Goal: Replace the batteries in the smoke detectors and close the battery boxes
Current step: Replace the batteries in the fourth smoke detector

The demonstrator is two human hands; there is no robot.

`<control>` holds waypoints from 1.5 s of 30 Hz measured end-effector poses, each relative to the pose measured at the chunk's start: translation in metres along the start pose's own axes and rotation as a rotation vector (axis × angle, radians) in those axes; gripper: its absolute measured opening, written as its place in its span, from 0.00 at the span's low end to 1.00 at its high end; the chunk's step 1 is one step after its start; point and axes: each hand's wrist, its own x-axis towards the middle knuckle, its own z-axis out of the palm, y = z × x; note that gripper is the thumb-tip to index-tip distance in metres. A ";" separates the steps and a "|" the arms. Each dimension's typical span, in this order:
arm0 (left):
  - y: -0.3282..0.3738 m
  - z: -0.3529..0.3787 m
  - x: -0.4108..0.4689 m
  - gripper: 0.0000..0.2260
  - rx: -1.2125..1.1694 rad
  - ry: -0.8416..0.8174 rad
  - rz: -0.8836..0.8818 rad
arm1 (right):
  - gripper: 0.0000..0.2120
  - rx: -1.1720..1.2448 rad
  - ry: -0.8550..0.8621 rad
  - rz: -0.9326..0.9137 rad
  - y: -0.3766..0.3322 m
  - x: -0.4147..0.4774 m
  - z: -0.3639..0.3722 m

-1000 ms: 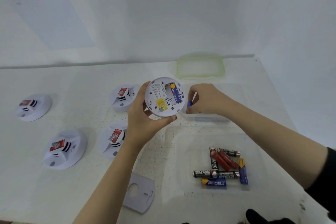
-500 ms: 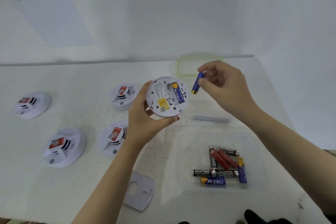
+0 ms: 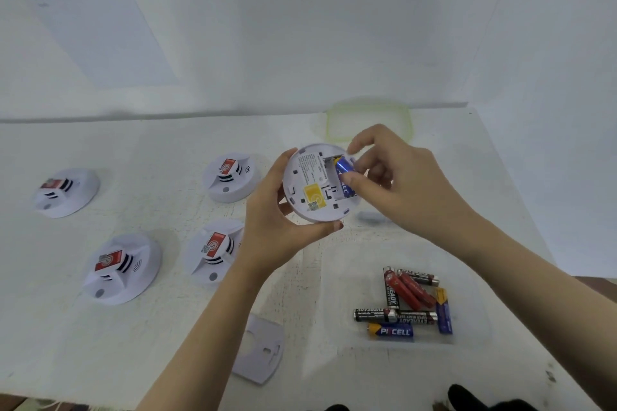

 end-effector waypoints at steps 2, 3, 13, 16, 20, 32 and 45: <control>0.002 0.002 0.000 0.39 -0.010 -0.005 -0.003 | 0.04 -0.141 -0.018 -0.059 0.000 0.000 0.001; 0.002 0.002 0.000 0.39 -0.014 -0.010 -0.003 | 0.03 -0.210 -0.018 -0.093 0.000 0.000 0.002; 0.001 0.002 -0.001 0.38 -0.042 0.008 -0.034 | 0.19 -0.323 -0.101 -0.210 0.014 -0.008 0.008; -0.001 -0.001 -0.002 0.42 -0.072 0.013 -0.037 | 0.19 -0.412 -0.095 -0.242 0.020 -0.009 0.004; 0.007 -0.003 -0.003 0.42 -0.115 -0.003 -0.029 | 0.17 -0.111 -0.161 -0.069 0.020 -0.009 0.002; 0.015 -0.004 -0.005 0.41 -0.125 -0.046 0.020 | 0.36 0.576 -0.129 0.149 0.010 -0.014 0.008; 0.016 -0.018 -0.033 0.41 -0.117 -0.067 0.009 | 0.28 0.621 -0.060 0.167 -0.010 -0.039 0.031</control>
